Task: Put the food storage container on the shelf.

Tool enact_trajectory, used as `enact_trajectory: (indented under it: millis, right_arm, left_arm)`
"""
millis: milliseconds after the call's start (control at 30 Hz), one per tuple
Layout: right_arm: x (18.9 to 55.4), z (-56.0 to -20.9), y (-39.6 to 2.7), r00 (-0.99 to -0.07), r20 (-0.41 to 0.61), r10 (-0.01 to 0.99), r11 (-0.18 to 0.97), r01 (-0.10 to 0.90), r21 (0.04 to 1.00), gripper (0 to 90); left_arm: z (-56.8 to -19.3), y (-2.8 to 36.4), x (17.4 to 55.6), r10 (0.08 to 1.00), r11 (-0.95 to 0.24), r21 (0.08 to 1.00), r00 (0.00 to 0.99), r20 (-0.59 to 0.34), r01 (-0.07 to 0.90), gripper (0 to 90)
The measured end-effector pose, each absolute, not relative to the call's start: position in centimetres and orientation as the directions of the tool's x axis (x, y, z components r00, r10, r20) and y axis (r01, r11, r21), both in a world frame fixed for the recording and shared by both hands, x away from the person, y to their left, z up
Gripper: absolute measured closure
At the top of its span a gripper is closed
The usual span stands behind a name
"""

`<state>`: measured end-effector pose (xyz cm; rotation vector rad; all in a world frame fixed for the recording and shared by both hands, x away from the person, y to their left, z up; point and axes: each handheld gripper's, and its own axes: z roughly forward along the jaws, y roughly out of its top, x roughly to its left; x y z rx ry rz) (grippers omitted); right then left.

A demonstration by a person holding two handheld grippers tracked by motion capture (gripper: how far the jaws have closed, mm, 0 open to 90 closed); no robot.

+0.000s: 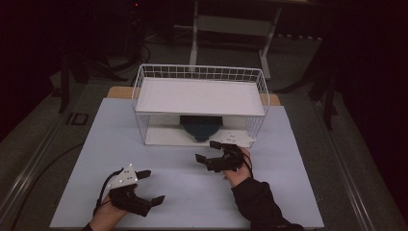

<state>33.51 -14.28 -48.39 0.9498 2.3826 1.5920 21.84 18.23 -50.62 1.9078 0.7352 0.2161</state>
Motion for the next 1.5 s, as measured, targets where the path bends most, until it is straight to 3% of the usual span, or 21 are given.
enact_trajectory:
  millis: [1500]
  right_arm:
    - [23.8, -48.8, -24.7, -0.772, 0.15, 0.618, 0.278, 0.393, 0.876, 16.5]
  left_arm:
    - [-50.6, 18.3, 21.8, 0.571, -0.287, 0.876, 0.803, -0.169, 0.388, 0.0]
